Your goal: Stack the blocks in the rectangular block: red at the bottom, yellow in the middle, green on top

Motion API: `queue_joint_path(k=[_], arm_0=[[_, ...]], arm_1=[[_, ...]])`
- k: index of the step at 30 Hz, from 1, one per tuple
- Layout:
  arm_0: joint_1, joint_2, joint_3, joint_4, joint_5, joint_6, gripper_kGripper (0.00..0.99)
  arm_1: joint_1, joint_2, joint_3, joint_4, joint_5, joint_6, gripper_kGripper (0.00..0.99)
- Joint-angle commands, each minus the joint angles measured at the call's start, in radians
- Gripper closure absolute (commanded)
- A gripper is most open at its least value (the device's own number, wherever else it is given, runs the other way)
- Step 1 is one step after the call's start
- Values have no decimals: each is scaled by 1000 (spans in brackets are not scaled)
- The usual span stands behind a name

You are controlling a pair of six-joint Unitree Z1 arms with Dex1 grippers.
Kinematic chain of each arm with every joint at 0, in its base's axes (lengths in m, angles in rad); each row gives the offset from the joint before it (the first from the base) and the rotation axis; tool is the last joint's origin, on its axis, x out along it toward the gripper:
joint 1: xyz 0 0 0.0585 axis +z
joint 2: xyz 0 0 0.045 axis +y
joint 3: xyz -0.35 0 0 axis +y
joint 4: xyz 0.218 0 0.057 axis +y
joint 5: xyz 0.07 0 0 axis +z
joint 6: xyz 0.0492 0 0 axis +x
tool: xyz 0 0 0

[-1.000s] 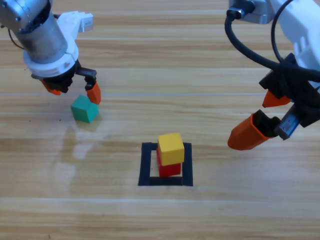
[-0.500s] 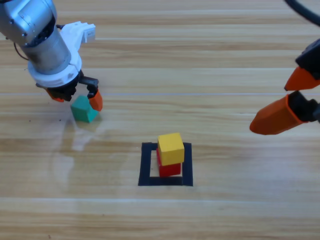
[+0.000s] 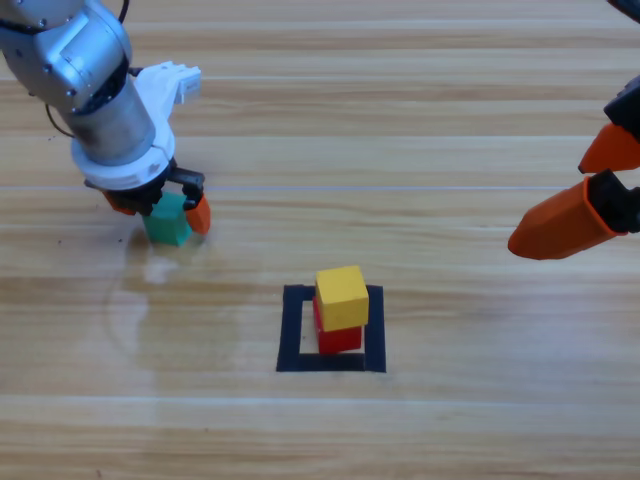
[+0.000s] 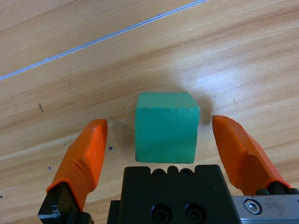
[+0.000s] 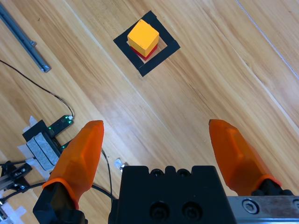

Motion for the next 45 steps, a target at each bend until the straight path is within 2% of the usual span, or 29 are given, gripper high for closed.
queue_joint_path(k=[1,2,6,7,10,12,14,17,20,24,26,35,45], arm_0=[[-16,58,17,-20,14,-8,111],[-14,63,17,-20,14,-5,137],[-13,70,27,-30,14,3,353],[-14,72,27,-32,14,3,444],[-14,60,29,-30,21,-2,818],[-14,23,29,-20,32,-4,898],[-26,-37,27,-7,32,-16,916],[-89,-127,-100,131,29,-66,990],[-218,-131,-368,353,78,-165,990],[-387,-17,-755,646,152,-327,990],[-447,44,-867,729,172,-407,990],[-585,126,-884,790,173,-629,990],[-596,129,-858,816,188,-783,990]], arm_1=[[-22,-7,36,-22,27,0,0],[-22,0,36,-22,30,-1,0],[-22,12,34,-23,36,-3,0],[-22,15,34,-23,36,-3,0],[-22,24,33,-23,42,-6,0],[-22,30,33,-23,42,-7,0],[-22,32,33,-23,42,-9,0],[-22,32,33,-23,47,-11,0],[-22,33,33,-23,55,-14,0],[-22,36,36,-23,53,-17,0],[-22,35,36,-23,55,-17,0],[-22,33,38,-23,50,-21,0],[-22,32,39,-23,50,-29,0]])
